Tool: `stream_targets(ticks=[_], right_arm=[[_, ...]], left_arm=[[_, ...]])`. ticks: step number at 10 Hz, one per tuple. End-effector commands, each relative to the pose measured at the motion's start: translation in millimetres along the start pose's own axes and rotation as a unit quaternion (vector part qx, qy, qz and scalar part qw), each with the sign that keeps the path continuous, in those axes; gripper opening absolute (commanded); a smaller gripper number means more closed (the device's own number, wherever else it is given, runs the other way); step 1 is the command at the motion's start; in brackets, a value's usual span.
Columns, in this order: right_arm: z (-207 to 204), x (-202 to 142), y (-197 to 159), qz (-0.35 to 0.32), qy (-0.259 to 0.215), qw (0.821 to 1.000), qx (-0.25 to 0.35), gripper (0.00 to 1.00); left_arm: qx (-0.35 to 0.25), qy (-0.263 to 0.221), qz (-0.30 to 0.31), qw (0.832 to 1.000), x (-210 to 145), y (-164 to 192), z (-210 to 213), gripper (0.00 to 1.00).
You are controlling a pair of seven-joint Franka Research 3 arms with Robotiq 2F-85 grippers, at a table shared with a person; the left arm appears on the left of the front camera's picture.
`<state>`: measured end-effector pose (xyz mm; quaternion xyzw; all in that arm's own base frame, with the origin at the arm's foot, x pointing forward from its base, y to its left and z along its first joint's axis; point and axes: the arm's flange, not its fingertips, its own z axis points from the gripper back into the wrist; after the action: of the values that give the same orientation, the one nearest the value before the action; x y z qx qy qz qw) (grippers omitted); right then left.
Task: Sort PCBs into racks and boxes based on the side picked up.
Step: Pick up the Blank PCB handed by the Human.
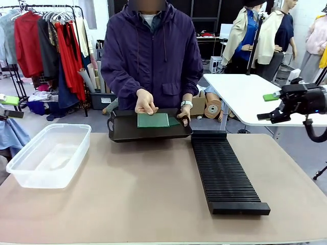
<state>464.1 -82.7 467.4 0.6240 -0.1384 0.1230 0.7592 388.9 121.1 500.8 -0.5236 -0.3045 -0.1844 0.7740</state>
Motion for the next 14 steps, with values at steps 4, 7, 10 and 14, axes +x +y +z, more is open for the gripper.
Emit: stream_targets(ticks=[4, 7, 10, 14], right_arm=[[-62, 24, -37, -0.047, 0.015, 0.998, 0.027, 1.0], [-92, 40, -63, -0.033, 0.029, 0.998, 0.041, 1.0], [-114, 55, -80, -0.029, 0.025, 0.998, 0.047, 1.0], [-161, 82, -101, 0.0, 0.052, 0.997, 0.052, 1.0]], left_arm=[[-0.001, -0.001, 0.003, 1.0, 1, -2, 1, 1.0], [-0.001, -0.001, 0.003, 1.0, 1, -2, 1, 1.0], [-0.001, -0.001, 0.003, 1.0, 1, -2, 1, 1.0], [-0.001, -0.001, 0.003, 1.0, 1, -2, 1, 1.0]])
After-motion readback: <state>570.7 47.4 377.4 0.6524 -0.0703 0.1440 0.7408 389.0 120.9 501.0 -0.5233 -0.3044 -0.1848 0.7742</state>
